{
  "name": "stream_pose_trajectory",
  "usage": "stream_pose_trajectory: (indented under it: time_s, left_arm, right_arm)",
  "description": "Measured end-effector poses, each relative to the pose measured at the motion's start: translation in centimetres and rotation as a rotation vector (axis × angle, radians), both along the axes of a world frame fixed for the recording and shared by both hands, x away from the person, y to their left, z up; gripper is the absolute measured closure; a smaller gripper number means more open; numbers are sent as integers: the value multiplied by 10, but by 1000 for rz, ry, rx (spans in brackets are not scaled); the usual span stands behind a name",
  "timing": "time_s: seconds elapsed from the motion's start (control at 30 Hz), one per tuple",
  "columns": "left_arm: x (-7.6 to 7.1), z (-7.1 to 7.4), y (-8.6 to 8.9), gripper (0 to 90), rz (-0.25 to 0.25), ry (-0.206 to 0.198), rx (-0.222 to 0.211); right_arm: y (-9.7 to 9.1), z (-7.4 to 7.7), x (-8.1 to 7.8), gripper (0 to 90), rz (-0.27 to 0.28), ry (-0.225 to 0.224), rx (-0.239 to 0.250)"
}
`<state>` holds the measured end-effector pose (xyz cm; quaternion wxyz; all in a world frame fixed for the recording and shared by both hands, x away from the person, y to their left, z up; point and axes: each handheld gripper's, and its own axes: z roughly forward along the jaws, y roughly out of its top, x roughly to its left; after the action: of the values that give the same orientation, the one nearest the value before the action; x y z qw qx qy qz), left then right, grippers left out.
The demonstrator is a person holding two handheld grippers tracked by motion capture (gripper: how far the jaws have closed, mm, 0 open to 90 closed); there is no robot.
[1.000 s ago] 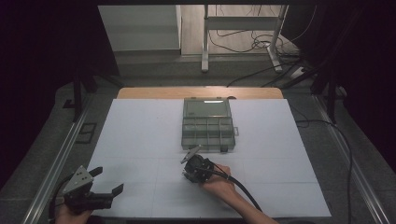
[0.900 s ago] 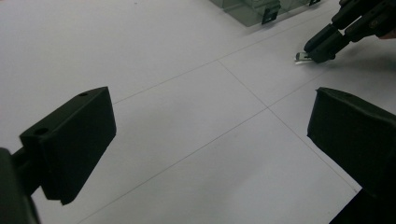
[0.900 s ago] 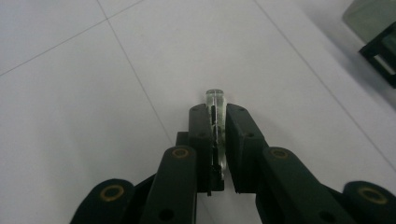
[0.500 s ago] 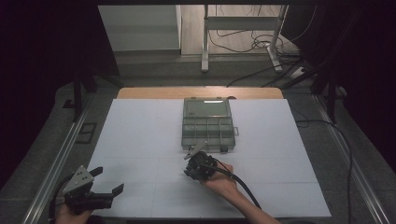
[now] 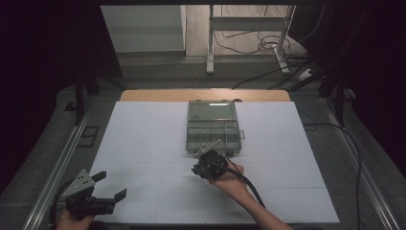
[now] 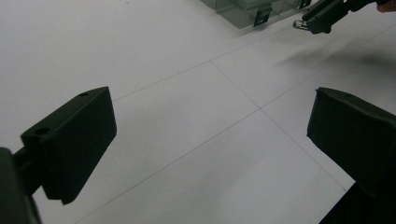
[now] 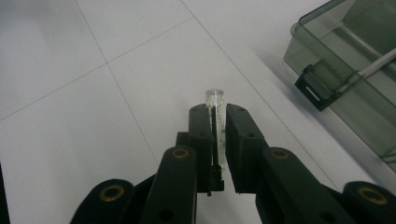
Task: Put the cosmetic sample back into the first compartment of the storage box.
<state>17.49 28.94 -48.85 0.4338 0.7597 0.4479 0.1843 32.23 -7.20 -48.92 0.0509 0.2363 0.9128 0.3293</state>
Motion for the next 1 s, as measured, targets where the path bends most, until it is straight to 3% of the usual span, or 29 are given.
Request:
stream_pose_trajectory:
  time_s: [0.33, 0.67, 1.0]
  left_arm:
    - [1, 0, 1, 14, 12, 10, -15]
    - [1, 0, 0, 14, 7, 10, -7]
    - [2, -1, 1, 15, 10, 12, -11]
  right_arm:
    - [-3, 2, 4, 813, -10, -13, 5]
    - [-8, 7, 13, 813, -45, -3, 54]
    - [-8, 14, 24, 813, -70, -4, 69]
